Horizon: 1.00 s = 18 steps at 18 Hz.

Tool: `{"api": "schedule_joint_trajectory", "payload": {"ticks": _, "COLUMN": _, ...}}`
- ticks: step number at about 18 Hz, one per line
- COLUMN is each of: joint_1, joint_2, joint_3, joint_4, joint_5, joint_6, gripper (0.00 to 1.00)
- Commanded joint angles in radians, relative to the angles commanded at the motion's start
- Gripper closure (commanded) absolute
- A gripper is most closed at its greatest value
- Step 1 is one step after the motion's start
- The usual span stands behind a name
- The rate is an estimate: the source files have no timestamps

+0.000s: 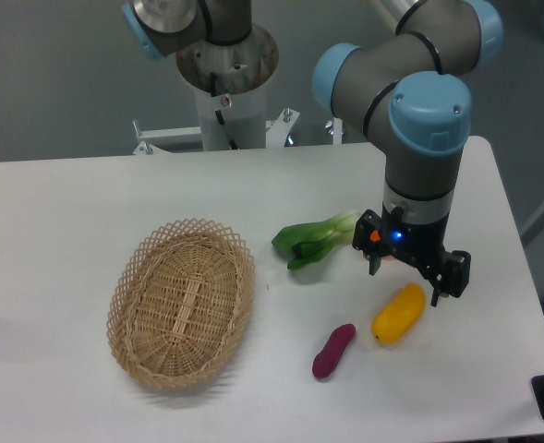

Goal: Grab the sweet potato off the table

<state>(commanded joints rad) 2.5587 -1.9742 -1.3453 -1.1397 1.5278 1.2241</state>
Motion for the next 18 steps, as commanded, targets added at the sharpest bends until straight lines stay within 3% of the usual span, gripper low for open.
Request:
{"api": "schedule_joint_trajectory", "payload": {"ticks": 7, "joint_1": 0.0, "joint_2": 0.006, "joint_3": -0.028, "joint_4": 0.003, "joint_5": -0.009, "joint_6": -0.008, "gripper": 0.0}}
{"api": "schedule_joint_trajectory", "payload": {"ticks": 18, "joint_1": -0.029, "joint_2": -0.034, "joint_3": -0.08, "joint_4": 0.029, "joint_5": -0.017, "joint_6": -0.21, "gripper": 0.0}}
